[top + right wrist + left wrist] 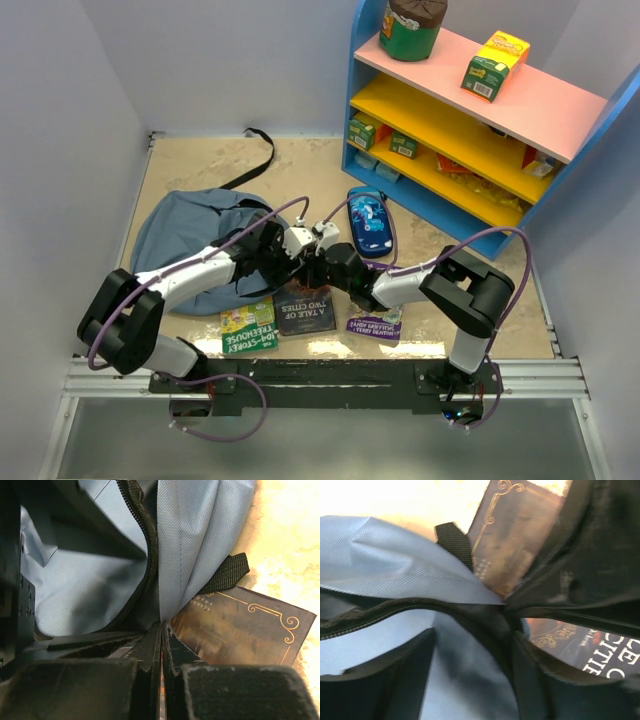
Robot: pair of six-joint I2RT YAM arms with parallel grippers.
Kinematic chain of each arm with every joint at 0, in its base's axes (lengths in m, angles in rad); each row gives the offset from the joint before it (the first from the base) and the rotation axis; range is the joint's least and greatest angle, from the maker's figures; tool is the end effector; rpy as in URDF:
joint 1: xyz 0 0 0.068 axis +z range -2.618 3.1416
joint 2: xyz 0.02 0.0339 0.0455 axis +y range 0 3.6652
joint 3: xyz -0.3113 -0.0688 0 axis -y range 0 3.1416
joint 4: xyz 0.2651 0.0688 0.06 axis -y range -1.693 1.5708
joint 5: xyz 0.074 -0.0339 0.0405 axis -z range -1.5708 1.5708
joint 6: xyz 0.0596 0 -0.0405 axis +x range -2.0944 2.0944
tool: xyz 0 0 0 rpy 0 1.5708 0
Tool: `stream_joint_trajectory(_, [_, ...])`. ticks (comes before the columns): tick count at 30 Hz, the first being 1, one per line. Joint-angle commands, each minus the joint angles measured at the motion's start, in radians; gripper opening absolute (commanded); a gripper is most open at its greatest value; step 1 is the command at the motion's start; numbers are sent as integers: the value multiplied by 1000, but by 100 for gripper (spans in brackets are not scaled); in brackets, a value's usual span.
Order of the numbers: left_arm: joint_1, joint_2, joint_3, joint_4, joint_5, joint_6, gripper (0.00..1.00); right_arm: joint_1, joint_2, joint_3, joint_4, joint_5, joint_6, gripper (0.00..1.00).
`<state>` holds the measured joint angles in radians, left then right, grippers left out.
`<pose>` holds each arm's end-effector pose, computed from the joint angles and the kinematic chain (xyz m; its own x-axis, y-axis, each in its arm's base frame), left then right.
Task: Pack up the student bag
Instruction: Adjust the student bag at the center of the board.
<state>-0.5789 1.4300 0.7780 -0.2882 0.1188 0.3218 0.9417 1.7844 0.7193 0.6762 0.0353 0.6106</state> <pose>0.2489 -0.1711 0.2010 -0.4511 0.6700 -0.5896 0.7847 0.6125 0.0957 0.2315 0.3145 0.1642 -0.6351 0.1011 -0.7658 -0.5184 0.6792 0.5196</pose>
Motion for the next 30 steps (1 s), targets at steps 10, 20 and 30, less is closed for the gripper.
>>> stream_joint_trajectory(10, [-1,-115,49,-51,-210,37,0,16,-2,-4,-21,-34,9,0])
stream_joint_trajectory(20, [40,-229,156,-186,-187,34,0,16,-29,-15,-36,-22,9,0])
stream_joint_trajectory(30, [45,-298,127,-210,-175,2,0,14,-174,83,-85,8,20,29])
